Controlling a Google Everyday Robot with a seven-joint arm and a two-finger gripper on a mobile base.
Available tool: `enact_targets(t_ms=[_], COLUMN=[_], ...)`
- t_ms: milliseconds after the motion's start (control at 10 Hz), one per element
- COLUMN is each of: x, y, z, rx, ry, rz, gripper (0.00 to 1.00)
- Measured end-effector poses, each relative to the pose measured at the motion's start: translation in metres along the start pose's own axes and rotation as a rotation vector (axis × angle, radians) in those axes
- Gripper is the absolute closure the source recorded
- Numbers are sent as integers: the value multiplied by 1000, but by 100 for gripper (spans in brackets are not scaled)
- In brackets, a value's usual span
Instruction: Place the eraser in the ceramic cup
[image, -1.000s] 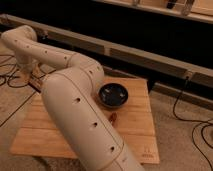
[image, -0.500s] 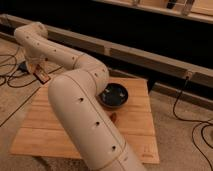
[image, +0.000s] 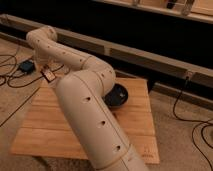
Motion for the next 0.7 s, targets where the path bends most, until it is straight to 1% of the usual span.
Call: enact_targets(t_ms=[100,200,400,500,600,700], x=[4,8,14,17,20,21], y=[-6,-9,-15,-17,-19,-19], z=[4,7,11,12,13,14], rx=[7,11,24,30,37,40], ry=[-2,-3,-5,-8,-12,-14], rz=[11,24,42,49,54,56], gripper=[89,77,58,48,36,28])
